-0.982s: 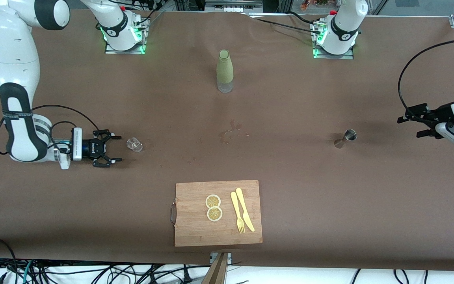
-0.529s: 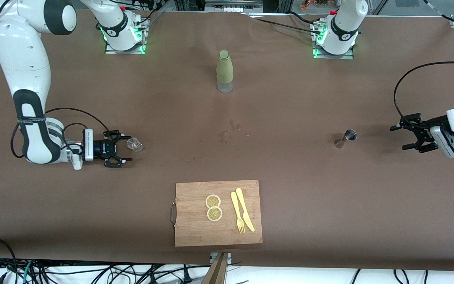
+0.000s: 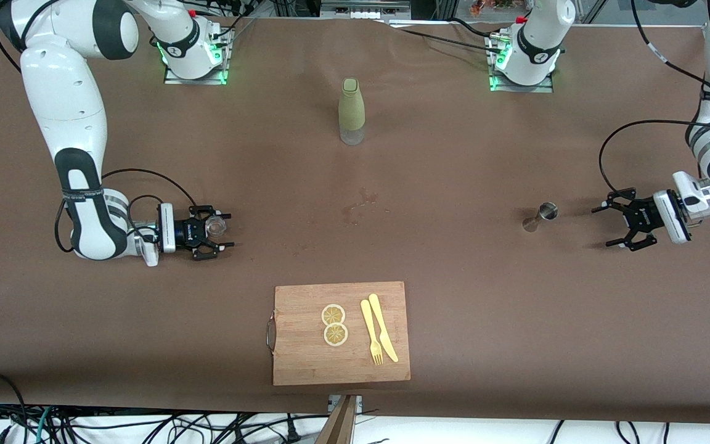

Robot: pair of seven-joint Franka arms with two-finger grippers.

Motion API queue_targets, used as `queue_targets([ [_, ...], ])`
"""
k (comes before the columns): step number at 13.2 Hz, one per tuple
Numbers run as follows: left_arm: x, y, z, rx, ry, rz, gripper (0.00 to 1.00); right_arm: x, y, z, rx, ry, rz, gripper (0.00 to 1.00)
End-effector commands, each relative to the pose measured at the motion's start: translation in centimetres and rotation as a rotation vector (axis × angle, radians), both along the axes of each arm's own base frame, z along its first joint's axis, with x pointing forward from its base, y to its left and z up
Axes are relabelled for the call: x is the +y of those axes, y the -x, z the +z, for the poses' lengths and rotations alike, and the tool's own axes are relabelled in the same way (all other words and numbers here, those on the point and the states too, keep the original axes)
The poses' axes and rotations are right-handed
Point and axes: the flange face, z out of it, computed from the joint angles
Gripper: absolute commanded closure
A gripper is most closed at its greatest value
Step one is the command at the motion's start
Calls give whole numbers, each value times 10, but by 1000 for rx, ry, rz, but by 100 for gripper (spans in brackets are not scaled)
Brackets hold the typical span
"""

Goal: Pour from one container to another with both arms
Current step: 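Grasp the glass cup with the right gripper while the left gripper grasps the jigger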

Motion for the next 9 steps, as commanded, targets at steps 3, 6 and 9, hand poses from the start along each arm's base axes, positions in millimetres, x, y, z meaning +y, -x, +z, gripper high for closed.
queue_targets([
  [3,-8,13,-40,-197,145,-104,0,-3,-1,1,-13,-20,0,86],
  [6,-24,16,-57,-285,206,-182,0,4,-4,9,-3,-50,13,92],
  [9,-45,23,-85,-387,274,-262,0,10,-14,27,11,-78,17,95],
])
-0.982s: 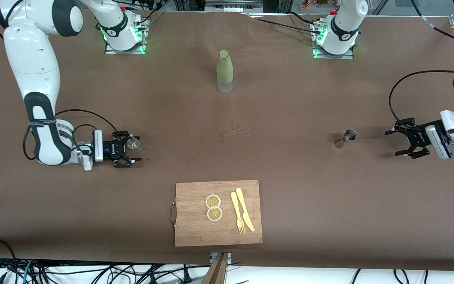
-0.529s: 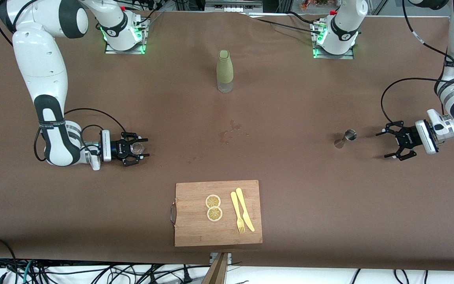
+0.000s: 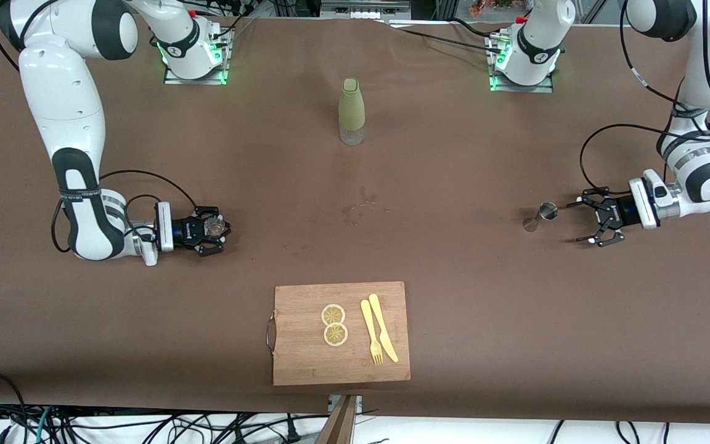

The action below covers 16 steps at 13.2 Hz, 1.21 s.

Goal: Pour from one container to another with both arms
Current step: 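Grasp the glass cup with the right gripper while the left gripper grasps the jigger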

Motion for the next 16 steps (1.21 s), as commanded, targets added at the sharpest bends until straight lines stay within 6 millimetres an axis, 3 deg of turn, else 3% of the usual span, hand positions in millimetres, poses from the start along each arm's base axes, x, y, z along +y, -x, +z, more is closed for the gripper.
queue_targets([
  [1,-22,5,-31,-105,73,-59,0,9,-17,25,48,-24,-4,95],
  [4,-36,8,-46,-139,119,-95,0,28,-39,50,88,-16,1,95],
  [6,-45,9,-49,-182,160,-106,0,54,-53,69,102,8,-7,95],
  [10,-44,-2,-40,-259,177,-105,4,93,-67,77,152,21,-123,95],
  [12,-44,-1,-47,-318,174,-98,8,107,-68,83,144,47,-125,95],
  [16,-57,-5,-50,-326,179,-113,17,109,-67,87,167,63,-117,95],
])
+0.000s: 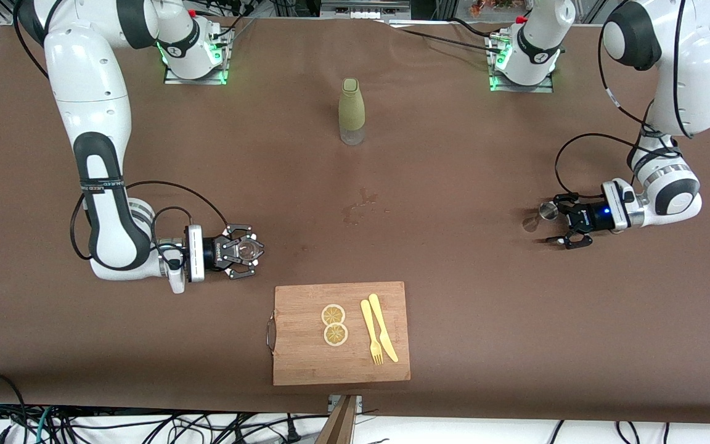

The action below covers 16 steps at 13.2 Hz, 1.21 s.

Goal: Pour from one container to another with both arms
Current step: 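Lift the glass cup and the jigger off the table with both grippers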

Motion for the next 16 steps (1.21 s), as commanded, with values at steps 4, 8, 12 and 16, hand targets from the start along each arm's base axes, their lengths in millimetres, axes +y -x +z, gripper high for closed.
queue_targets([
  [4,-6,5,-13,-219,-11,-53,26,-1,-1,12,54,27,-18,95],
  [8,-5,8,-13,-229,-15,-57,51,3,-2,20,62,26,-19,95],
  [12,-4,9,-13,-237,-15,-62,54,6,-2,23,61,22,-15,95],
  [16,-1,11,-9,-284,-9,-74,68,7,-1,29,78,51,-1,95],
])
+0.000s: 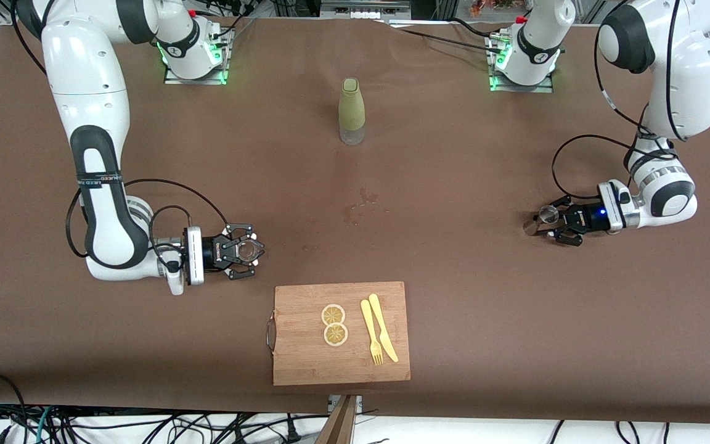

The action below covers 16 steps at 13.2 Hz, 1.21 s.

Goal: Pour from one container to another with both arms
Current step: 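Lift the glass cup and the jigger off the table with both grippers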

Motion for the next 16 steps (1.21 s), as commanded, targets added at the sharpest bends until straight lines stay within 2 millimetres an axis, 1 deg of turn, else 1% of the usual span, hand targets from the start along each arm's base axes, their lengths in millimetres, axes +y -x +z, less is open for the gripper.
queue_targets([
  [1,0,10,-6,-270,-10,-60,68,2,1,12,10,22,8,95],
  [3,0,10,-6,-272,-8,-61,70,10,2,13,9,19,12,95],
  [4,-1,10,-6,-272,-8,-63,69,9,0,21,0,20,12,95],
  [5,-7,9,-7,-267,-6,-74,69,10,0,23,8,25,7,95],
  [7,-11,8,-7,-267,-5,-81,69,17,-1,25,11,42,-9,95],
  [8,-12,8,-7,-267,-5,-83,72,19,-2,30,9,45,-11,95],
  [9,-12,8,-7,-269,-5,-83,80,19,-4,36,14,54,-19,95],
  [10,-12,8,-7,-269,-6,-83,86,21,-6,48,21,62,-35,95],
  [13,-6,9,-7,-267,-14,-77,83,37,-9,74,48,91,-68,95],
  [14,-4,9,-6,-268,-17,-75,83,38,-9,75,64,96,-79,95],
  [15,-4,10,-7,-265,-18,-74,83,43,-8,77,81,97,-82,95],
  [16,-4,10,-7,-265,-18,-74,84,52,-15,99,65,97,-78,95],
])
